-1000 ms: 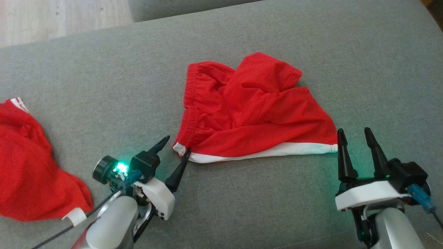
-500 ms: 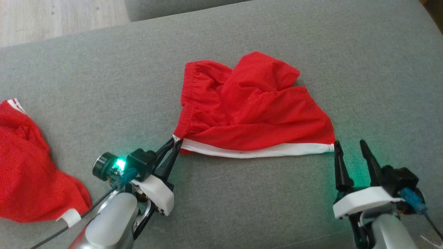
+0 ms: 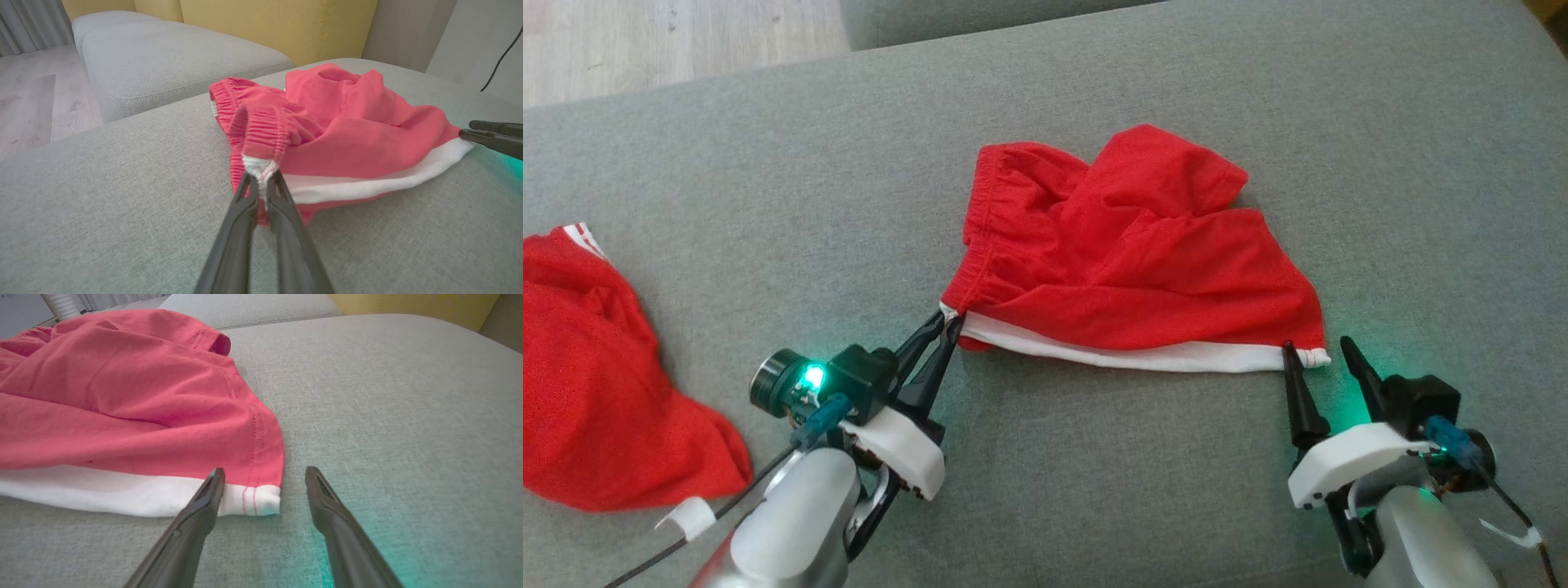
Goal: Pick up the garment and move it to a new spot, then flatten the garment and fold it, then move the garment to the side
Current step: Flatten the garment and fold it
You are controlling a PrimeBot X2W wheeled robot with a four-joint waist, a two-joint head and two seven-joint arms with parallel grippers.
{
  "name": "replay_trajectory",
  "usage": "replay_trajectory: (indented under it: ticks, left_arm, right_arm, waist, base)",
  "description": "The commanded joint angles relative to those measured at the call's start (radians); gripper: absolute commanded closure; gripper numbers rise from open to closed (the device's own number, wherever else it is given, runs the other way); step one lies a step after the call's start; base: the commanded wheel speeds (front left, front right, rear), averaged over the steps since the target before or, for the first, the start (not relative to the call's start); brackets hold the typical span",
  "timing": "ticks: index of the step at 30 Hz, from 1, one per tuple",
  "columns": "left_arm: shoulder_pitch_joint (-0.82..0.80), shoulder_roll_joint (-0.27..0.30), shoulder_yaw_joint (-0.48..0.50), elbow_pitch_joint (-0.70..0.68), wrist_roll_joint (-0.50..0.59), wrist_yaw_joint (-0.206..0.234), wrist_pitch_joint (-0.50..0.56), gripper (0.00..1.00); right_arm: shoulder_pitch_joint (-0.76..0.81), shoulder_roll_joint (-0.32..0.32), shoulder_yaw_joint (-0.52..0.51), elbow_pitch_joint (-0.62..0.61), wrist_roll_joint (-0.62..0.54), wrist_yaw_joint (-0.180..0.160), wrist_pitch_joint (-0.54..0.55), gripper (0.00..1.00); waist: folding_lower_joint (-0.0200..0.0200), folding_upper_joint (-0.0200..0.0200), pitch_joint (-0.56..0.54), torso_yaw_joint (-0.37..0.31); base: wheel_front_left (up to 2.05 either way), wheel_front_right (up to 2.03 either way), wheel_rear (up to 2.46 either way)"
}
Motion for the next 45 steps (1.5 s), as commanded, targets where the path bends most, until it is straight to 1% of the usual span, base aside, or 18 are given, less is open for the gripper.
replay_trajectory:
  ticks: [1, 10, 21, 29, 30, 31, 32, 33, 34, 35, 36, 37, 45]
  left_arm:
    - [-0.026, 0.013, 0.03, -0.033, -0.01, 0.01, -0.006, 1.0]
    - [-0.021, 0.021, 0.027, -0.042, -0.019, 0.02, -0.002, 1.0]
    - [-0.015, 0.026, 0.023, -0.042, -0.032, 0.027, 0.0, 1.0]
    - [-0.018, 0.028, 0.016, -0.041, -0.038, 0.031, 0.003, 1.0]
    - [-0.018, 0.028, 0.015, -0.041, -0.039, 0.031, 0.003, 1.0]
    - [-0.018, 0.029, 0.014, -0.041, -0.039, 0.031, 0.002, 1.0]
    - [-0.018, 0.03, 0.014, -0.041, -0.04, 0.032, 0.002, 1.0]
    - [-0.018, 0.031, 0.014, -0.04, -0.041, 0.032, 0.002, 1.0]
    - [-0.018, 0.032, 0.013, -0.04, -0.042, 0.033, 0.002, 1.0]
    - [-0.018, 0.032, 0.012, -0.04, -0.043, 0.034, 0.001, 1.0]
    - [-0.018, 0.033, 0.012, -0.039, -0.043, 0.034, 0.001, 1.0]
    - [-0.018, 0.034, 0.012, -0.039, -0.044, 0.035, 0.0, 1.0]
    - [-0.017, 0.041, 0.013, -0.043, -0.05, 0.046, -0.01, 1.0]
  right_arm:
    - [-0.026, -0.004, 0.03, -0.009, -0.005, 0.007, 0.0, 0.0]
    - [-0.042, -0.004, 0.071, 0.044, 0.006, 0.007, -0.002, 0.0]
    - [-0.036, -0.004, 0.114, 0.043, 0.019, 0.007, -0.006, 0.0]
    - [-0.04, -0.004, 0.122, 0.043, 0.022, 0.007, -0.006, 0.0]
    - [-0.04, -0.004, 0.122, 0.042, 0.021, 0.007, -0.006, 0.07]
    - [-0.041, -0.004, 0.12, 0.041, 0.02, 0.007, -0.007, 0.17]
    - [-0.041, -0.004, 0.119, 0.039, 0.02, 0.007, -0.007, 0.37]
    - [-0.042, -0.004, 0.116, 0.037, 0.018, 0.007, -0.008, 0.55]
    - [-0.041, -0.004, 0.114, 0.035, 0.017, 0.007, -0.008, 0.62]
    - [-0.041, -0.004, 0.112, 0.033, 0.016, 0.007, -0.009, 0.73]
    - [-0.041, -0.004, 0.11, 0.031, 0.015, 0.007, -0.009, 0.93]
    - [-0.04, -0.004, 0.108, 0.028, 0.013, 0.007, -0.01, 1.0]
    - [-0.028, -0.004, 0.081, -0.036, -0.002, 0.007, -0.015, 1.0]
  waist:
    - [0.0, -0.0001, 0.0, 0.002]
    - [0.0, -0.0001, -0.005, 0.0]
    - [0.0, -0.0001, -0.018, -0.009]
    - [0.0, -0.0001, -0.02, -0.004]
    - [0.0, -0.0001, -0.02, -0.004]
    - [0.0, -0.0001, -0.021, -0.003]
    - [0.0, -0.0001, -0.022, -0.002]
    - [0.0, -0.0001, -0.022, -0.002]
    - [0.0, -0.0001, -0.023, -0.002]
    - [0.0, -0.0001, -0.024, -0.001]
    - [0.0, -0.0001, -0.025, -0.001]
    - [0.0, -0.0001, -0.027, -0.001]
    - [0.0, -0.0001, -0.043, -0.002]
  base:
    - [0.0, 0.0, 0.0]
    - [0.0, 0.0, 0.0]
    - [0.0, 0.0, 0.0]
    - [0.0, 0.0, 0.0]
    - [0.0, 0.0, 0.0]
    - [0.0, 0.0, 0.0]
    - [0.0, 0.0, 0.0]
    - [0.0, 0.0, 0.0]
    - [0.0, 0.0, 0.0]
    - [0.0, 0.0, 0.0]
    - [0.0, 0.0, 0.0]
    - [0.0, 0.0, 0.0]
    - [0.0, 0.0, 0.0]
